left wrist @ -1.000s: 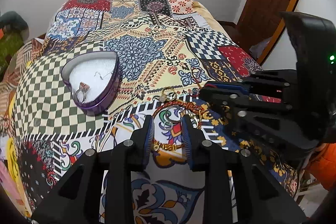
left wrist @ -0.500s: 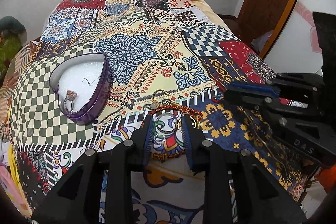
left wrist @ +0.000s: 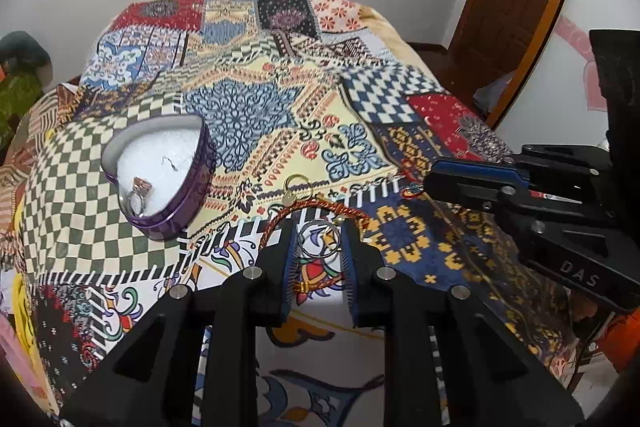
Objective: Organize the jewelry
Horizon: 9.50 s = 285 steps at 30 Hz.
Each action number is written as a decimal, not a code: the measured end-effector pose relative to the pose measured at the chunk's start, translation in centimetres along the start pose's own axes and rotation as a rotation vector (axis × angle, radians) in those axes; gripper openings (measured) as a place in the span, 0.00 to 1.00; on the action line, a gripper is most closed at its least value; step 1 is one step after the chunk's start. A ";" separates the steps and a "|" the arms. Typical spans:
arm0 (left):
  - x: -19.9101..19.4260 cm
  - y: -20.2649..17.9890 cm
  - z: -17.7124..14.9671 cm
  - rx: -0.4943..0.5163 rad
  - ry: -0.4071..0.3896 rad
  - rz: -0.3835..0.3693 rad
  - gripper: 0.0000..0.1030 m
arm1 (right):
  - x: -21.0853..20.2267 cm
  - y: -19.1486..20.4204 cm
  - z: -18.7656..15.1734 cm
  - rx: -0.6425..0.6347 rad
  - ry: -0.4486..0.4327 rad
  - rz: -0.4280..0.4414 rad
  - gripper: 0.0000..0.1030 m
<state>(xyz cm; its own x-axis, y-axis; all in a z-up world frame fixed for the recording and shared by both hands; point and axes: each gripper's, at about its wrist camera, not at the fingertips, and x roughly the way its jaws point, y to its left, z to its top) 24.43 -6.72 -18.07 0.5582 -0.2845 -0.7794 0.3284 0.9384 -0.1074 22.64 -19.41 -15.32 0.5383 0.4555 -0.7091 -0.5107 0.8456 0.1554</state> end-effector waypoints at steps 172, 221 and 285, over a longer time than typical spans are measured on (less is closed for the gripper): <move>3.8 2.7 2.1 -0.075 0.053 -0.024 0.08 | 1.9 -0.3 -1.1 0.084 0.086 -0.070 0.42; -3.1 6.4 -6.0 -0.185 -0.045 -0.056 0.07 | 6.1 7.7 1.0 -0.198 0.165 0.046 0.08; -8.5 8.9 -5.4 -0.252 -0.163 -0.021 0.07 | 1.3 9.8 4.4 -0.137 0.056 -0.007 0.06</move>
<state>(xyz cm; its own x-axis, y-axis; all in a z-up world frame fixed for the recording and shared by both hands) 18.45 5.09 -15.77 0.6753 -0.3128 -0.6680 0.1527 0.9453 -0.2882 21.29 -9.30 -11.67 0.5062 0.4303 -0.7474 -0.5956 0.8012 0.0579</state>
